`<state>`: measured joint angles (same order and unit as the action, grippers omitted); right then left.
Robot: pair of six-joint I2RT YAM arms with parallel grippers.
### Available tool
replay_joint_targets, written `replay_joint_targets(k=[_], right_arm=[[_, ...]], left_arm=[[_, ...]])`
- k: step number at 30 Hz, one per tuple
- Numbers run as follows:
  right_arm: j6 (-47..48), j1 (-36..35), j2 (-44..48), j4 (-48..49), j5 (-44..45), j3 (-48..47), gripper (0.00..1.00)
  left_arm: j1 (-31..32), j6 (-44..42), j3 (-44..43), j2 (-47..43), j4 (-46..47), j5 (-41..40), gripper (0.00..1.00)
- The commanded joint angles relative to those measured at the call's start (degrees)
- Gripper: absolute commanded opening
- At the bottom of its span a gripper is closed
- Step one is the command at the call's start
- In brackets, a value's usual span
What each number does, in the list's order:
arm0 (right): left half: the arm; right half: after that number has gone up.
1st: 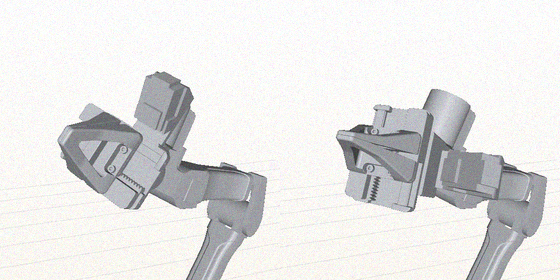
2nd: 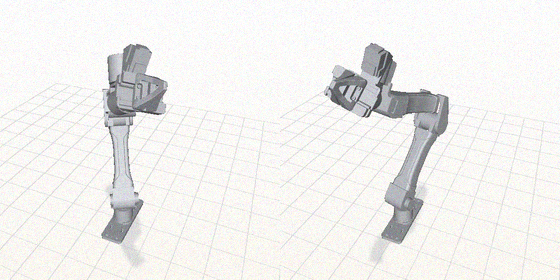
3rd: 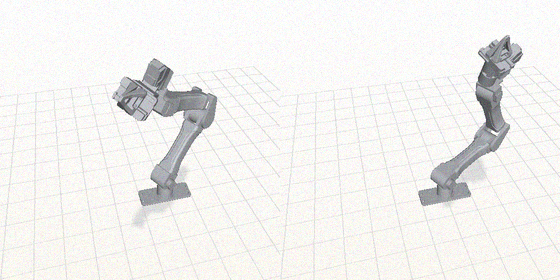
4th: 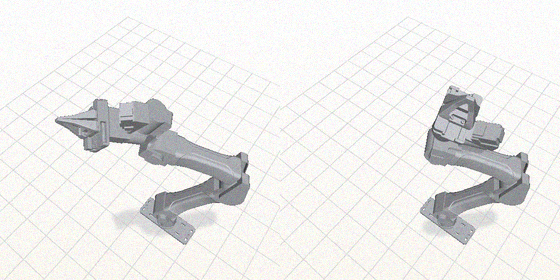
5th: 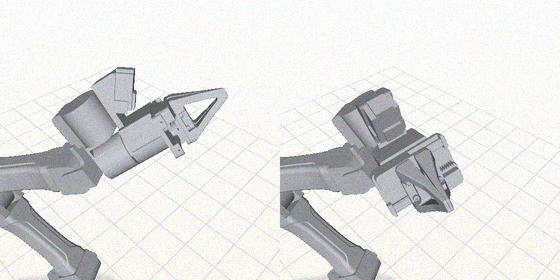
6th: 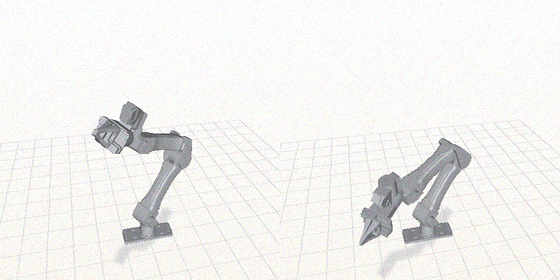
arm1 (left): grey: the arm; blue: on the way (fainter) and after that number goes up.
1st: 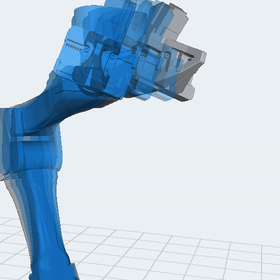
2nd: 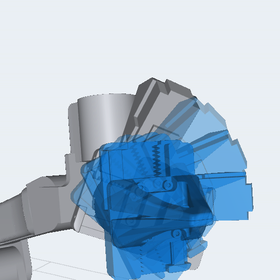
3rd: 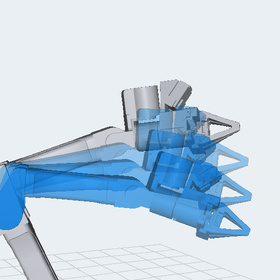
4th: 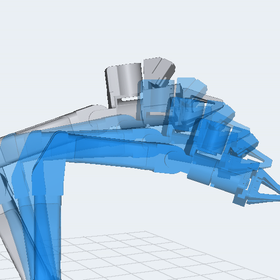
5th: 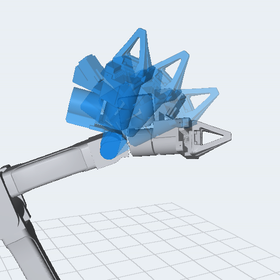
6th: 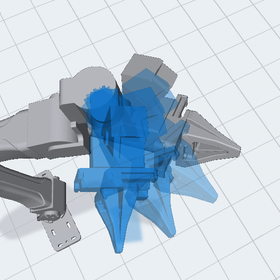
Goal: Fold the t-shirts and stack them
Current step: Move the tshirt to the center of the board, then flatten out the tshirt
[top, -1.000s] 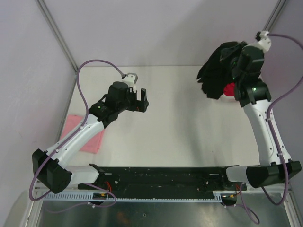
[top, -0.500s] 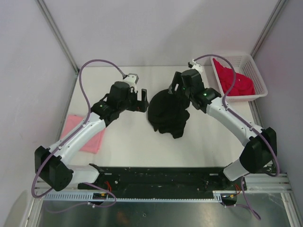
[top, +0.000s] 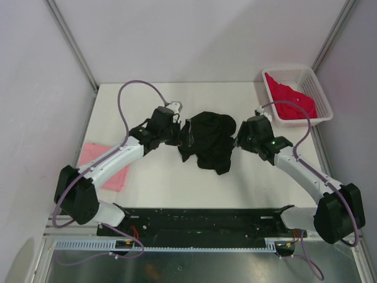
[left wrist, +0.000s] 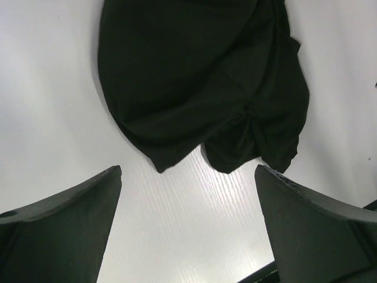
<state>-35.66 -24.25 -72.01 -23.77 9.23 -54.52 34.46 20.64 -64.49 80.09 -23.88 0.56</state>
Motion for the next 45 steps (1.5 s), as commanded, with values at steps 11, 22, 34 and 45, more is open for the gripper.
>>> replay_joint_targets(k=[11, 22, 34, 45], right_arm=[[-4.18, -17.3, -5.81, 7.32, 6.03, 6.97, 0.53], [-4.13, -19.9, -14.75, 10.54, 7.87, 6.0, 0.49], [-3.46, -19.99, -17.37, 5.91, 11.42, 3.48, 0.28], [0.95, -16.78, 0.19, -10.24, 22.51, -4.46, 0.0]], left_arm=[[2.11, 15.96, 9.12, 8.03, 6.23, -4.98, 0.94], [1.96, 18.16, 8.83, 14.59, 10.55, -3.31, 0.72], [0.57, 19.64, 5.82, 17.29, 11.98, -6.56, 0.04], [-5.49, 13.71, 5.37, -2.36, 8.82, -17.16, 0.0]])
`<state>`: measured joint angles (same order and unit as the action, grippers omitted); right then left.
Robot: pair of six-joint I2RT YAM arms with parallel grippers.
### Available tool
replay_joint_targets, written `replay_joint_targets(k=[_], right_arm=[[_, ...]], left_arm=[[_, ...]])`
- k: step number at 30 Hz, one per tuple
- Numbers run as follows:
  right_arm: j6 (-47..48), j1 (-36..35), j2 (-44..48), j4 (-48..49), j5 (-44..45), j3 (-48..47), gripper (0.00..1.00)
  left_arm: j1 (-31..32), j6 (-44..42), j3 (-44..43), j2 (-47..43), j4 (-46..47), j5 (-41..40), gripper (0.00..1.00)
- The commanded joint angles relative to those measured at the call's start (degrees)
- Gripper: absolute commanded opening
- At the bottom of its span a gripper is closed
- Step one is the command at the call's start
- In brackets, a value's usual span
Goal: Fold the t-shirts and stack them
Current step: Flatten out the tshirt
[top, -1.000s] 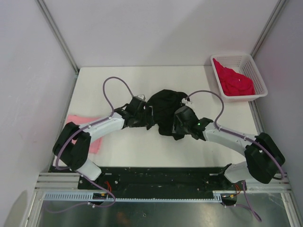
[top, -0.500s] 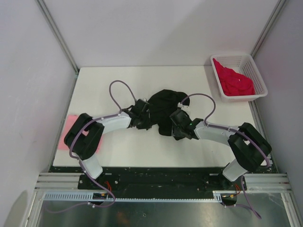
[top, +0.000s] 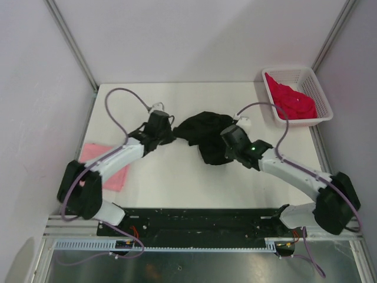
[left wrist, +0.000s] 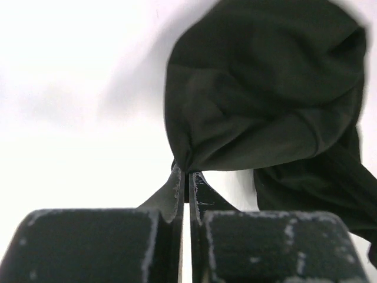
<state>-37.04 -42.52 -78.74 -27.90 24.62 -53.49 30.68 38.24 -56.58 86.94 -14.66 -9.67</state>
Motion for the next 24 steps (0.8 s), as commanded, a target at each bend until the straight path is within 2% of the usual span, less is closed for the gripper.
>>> replay_joint_targets(k=[1, 8, 15, 24], right_arm=[[3.03, 2.01, 8.33, -6.9, 7.51, -6.49, 0.0], [7.6, 6.64, 14.69, -10.38, 8.04, -13.0, 0.02], [8.8, 9.78, 19.06, -13.15, 8.07, -15.98, 0.02], [10.55, 15.93, 22.45, -15.04, 5.43, -20.2, 0.03]], left_arm=[[-2.04, -4.93, -3.26, -11.11, -0.7, -7.72, 0.0], [-3.39, -10.71, -9.53, -20.06, -3.17, -11.63, 0.0], [-5.17, -12.2, -12.18, -26.7, -4.69, -13.19, 0.0], [-8.63, -11.1, -16.15, -28.6, -9.78, -14.64, 0.0]])
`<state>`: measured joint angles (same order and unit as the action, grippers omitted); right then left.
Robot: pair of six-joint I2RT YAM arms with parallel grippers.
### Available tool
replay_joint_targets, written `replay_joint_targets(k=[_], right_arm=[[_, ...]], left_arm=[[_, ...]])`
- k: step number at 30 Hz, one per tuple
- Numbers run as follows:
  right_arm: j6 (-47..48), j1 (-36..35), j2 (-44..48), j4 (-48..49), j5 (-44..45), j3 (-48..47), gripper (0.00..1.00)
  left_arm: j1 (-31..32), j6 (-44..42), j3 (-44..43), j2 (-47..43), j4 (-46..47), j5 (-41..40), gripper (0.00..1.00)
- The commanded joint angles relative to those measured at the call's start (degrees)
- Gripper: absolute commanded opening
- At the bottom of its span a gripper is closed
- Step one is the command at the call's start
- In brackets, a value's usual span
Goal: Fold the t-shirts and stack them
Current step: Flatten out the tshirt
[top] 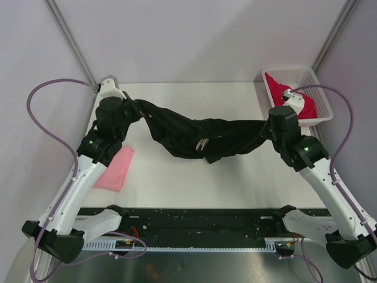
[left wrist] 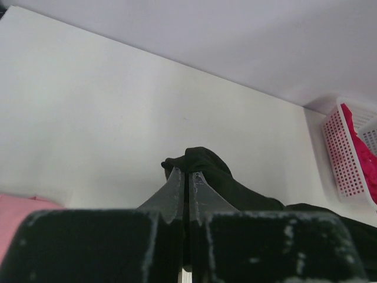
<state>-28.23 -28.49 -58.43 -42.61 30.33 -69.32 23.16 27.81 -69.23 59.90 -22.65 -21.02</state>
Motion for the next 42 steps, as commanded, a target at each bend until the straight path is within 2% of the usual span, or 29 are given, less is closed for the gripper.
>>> replay_joint_targets(k=[1, 7, 11, 17, 20, 21, 22, 25, 26, 29, 34, 42], right_arm=[[1.93, 2.27, 2.43, -0.44, -0.36, -4.84, 0.03], [3.86, 6.87, 2.65, -0.27, -2.94, -7.04, 0.06], [3.9, 9.86, 1.3, 0.8, -6.41, -7.56, 0.06], [3.49, 12.43, -5.16, 1.16, -9.16, -5.59, 0.05], [3.02, 13.41, -9.15, 2.76, -10.22, -2.46, 0.05], [2.84, 13.79, -10.91, 3.3, -10.87, -1.55, 0.05], [2.61, 14.2, -12.76, 3.8, -11.41, -0.92, 0.05], [1.81, 14.55, -19.47, 5.43, -12.77, -0.08, 0.04], [1.57, 14.58, -21.69, 6.0, -13.11, -0.01, 0.03], [1.26, 14.67, -27.58, 7.4, -13.63, 0.13, 0.02], [0.88, 14.8, -32.73, 8.89, -14.4, 0.73, 0.0], [0.98, 14.67, -31.17, 9.24, -15.22, 1.34, 0.0]], left_arm=[[-1.24, -0.53, -3.61, -1.9, -2.26, -3.84, 0.0], [-3.4, -1.09, -4.0, -2.98, -2.86, -3.43, 0.0], [-4.94, -0.7, -4.6, -0.68, -2.85, -1.32, 0.0], [-13.32, 5.51, -2.44, 9.57, -3.92, 12.37, 0.0], [-15.07, 5.76, -2.11, 16.33, -3.99, 17.46, 0.0], [-15.25, 5.45, -2.25, 18.6, -3.94, 19.02, 0.05], [-15.38, 4.9, -2.72, 21.1, -3.91, 21.56, 0.13], [-15.42, 3.74, -3.47, 26.77, -3.98, 28.38, 0.47], [-15.24, 3.39, -3.11, 27.16, -3.89, 29.31, 0.55], [-13.63, 1.78, -0.71, 25.58, -3.86, 28.62, 0.68], [-10.35, 2.03, 8.46, 19.86, -3.77, 24.54, 0.67], [-8.05, 10.85, 21.3, 14.58, -2.98, 14.75, 0.58]])
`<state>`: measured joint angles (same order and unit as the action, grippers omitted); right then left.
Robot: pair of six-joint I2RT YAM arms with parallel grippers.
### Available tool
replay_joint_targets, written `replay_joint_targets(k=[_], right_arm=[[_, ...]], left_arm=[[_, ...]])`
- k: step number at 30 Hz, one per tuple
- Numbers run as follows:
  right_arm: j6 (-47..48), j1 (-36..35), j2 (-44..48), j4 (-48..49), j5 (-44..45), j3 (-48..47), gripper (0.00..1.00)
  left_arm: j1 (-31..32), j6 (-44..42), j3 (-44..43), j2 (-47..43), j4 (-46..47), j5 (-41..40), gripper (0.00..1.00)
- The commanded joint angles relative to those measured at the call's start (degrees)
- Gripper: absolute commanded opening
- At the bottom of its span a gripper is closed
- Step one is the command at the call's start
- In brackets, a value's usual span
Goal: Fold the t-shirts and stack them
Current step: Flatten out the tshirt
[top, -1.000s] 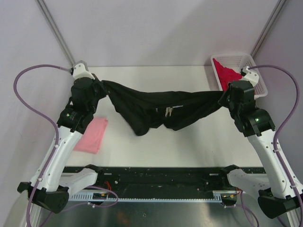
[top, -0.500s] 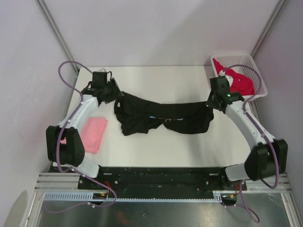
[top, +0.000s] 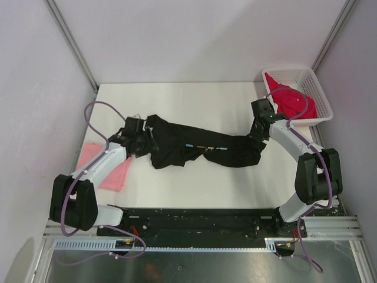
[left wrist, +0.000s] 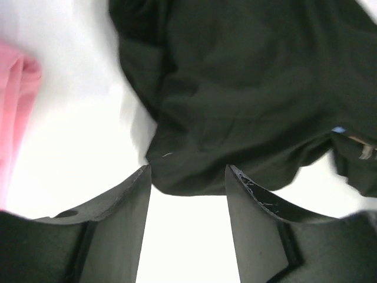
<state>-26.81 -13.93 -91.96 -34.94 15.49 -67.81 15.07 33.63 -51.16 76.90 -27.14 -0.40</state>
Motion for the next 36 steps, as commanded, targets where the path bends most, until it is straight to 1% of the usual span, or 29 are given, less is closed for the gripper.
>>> replay_joint_targets(k=[1, 3, 7, 11, 15, 18, 20, 21, 24, 25, 26, 28, 33, 36], right_arm=[[-0.39, 0.04, 2.69, 1.51, -0.42, 0.03, 0.0], [-0.43, -0.07, 3.29, 1.58, -0.6, 0.61, 0.0], [-0.41, -0.12, 4.62, 1.83, -1.28, 1.65, 0.0], [-0.09, 0.22, 5.58, 1.85, -1.45, 2.25, 0.0], [0.36, 0.57, 6.01, 2.16, -2.0, 2.31, 0.01], [0.54, 0.9, 6.11, 2.34, -2.25, 2.29, 0.01], [0.53, 1.03, 6.23, 2.47, -2.44, 2.32, 0.01], [0.57, 1.11, 6.25, 2.62, -2.55, 2.33, 0.01], [0.7, 1.51, 6.23, 2.94, -2.79, 2.27, 0.01], [0.75, 1.66, 6.3, 3.03, -2.86, 2.26, 0.01], [0.77, 1.77, 6.33, 3.08, -2.93, 2.29, 0.01], [0.76, 2.04, 6.46, 3.02, -2.99, 2.32, 0.02], [0.67, 2.08, 7.27, 1.45, -1.85, 2.35, 0.04], [0.55, 2.15, 8.9, 0.9, -1.38, 3.52, 0.06]], left_arm=[[0.0, 6.1, 4.08, -2.35, 1.93, -5.89, 0.58], [0.01, 7.64, 5.31, -1.71, 3.54, -4.97, 0.58], [-0.04, 9.36, 6.37, 2.57, 6.98, -2.68, 0.58], [0.03, 11.03, 7.95, 5.37, 11.21, 0.44, 0.55], [-0.04, 11.35, 7.83, 7.41, 12.22, 0.74, 0.52], [-0.04, 12.05, 8.25, 7.07, 12.27, 0.6, 0.51], [0.0, 11.78, 8.26, 6.43, 12.24, -0.14, 0.45], [0.02, 11.45, 8.09, 6.03, 12.21, -0.48, 0.39], [-0.03, 10.13, 7.02, 3.92, 12.24, -0.41, 0.11], [-0.04, 9.65, 6.46, 2.93, 12.09, -0.57, 0.05], [0.0, 9.15, 5.78, 1.9, 11.61, -0.83, 0.03], [-0.03, 8.0, 3.51, -0.38, 9.85, -1.73, 0.01], [-0.38, 5.31, -3.2, -7.75, 3.74, -5.8, 0.0], [-1.21, 4.74, -4.81, -13.25, 0.17, -8.39, 0.0]])
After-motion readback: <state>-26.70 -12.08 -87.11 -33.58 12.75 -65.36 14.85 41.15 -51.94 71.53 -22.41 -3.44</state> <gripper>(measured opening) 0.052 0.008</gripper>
